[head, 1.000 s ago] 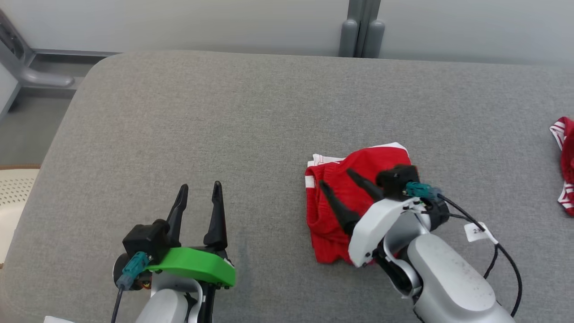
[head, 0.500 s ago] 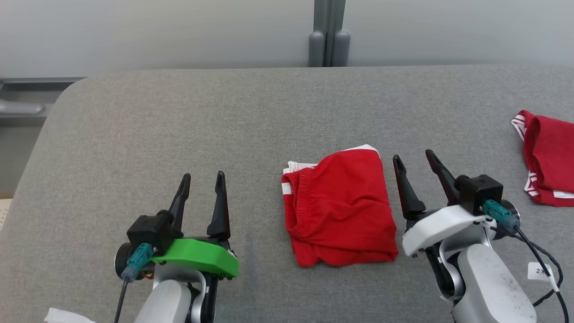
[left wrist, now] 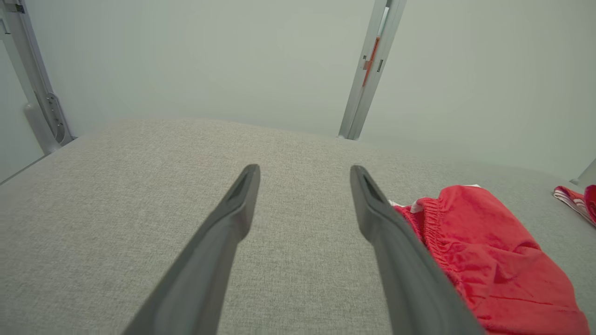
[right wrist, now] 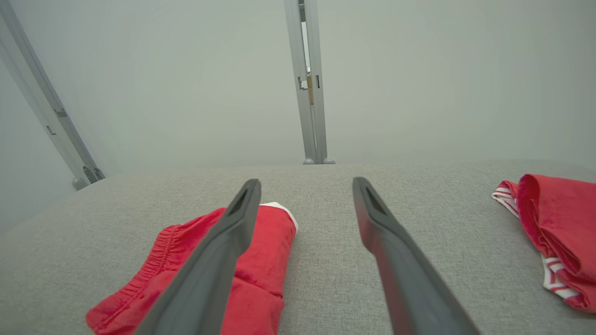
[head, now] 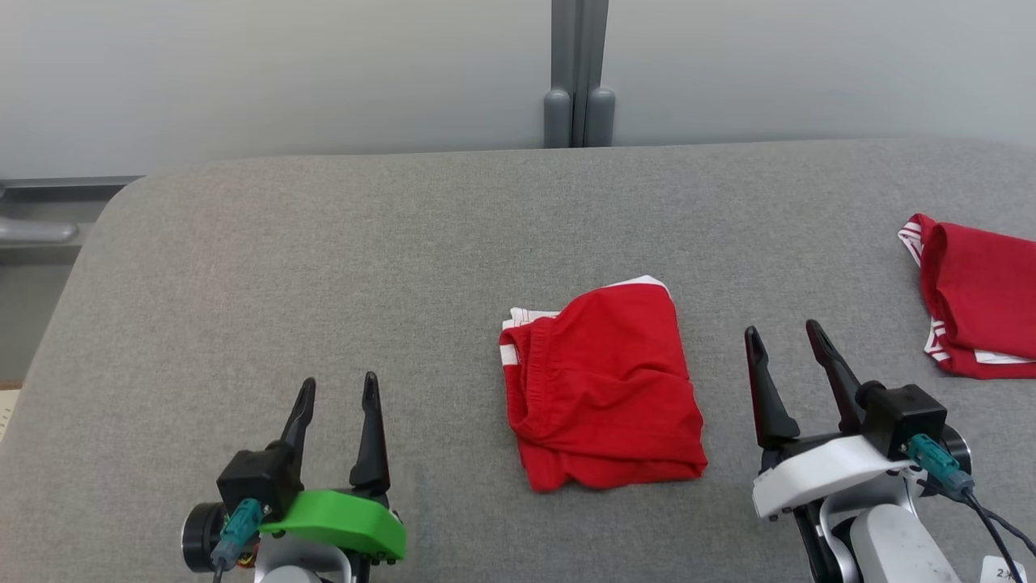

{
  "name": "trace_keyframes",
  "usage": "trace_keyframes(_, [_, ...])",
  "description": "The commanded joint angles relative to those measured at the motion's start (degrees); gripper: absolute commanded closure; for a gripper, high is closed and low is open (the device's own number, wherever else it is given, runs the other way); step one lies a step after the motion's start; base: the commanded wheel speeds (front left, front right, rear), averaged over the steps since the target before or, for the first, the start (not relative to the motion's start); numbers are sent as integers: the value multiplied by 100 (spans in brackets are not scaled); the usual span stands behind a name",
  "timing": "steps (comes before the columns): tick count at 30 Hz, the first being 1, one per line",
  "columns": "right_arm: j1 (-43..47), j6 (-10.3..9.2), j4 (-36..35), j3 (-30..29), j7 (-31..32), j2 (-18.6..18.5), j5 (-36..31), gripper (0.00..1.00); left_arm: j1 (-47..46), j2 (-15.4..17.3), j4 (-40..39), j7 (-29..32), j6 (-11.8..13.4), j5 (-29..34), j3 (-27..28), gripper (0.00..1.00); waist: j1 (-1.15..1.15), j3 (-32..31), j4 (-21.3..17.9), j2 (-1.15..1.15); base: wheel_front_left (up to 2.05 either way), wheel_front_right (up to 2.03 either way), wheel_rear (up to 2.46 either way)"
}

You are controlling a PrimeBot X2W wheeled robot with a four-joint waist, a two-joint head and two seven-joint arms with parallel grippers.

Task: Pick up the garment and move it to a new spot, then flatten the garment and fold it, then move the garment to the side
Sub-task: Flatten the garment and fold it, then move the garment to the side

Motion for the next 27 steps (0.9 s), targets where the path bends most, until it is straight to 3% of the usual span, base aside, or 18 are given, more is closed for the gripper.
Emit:
trace_keyframes(1, [103,-3,-32,-6,-43,-10,27,0,114,-2,31,2,-57,62,39,0,0,-35,0,0,0,0,0])
trace_keyframes(27, [145,-3,132,161,-46,-9,201,0,163,-66,30,2,-154,190,150,0,0,-59,20,0,0,0,0])
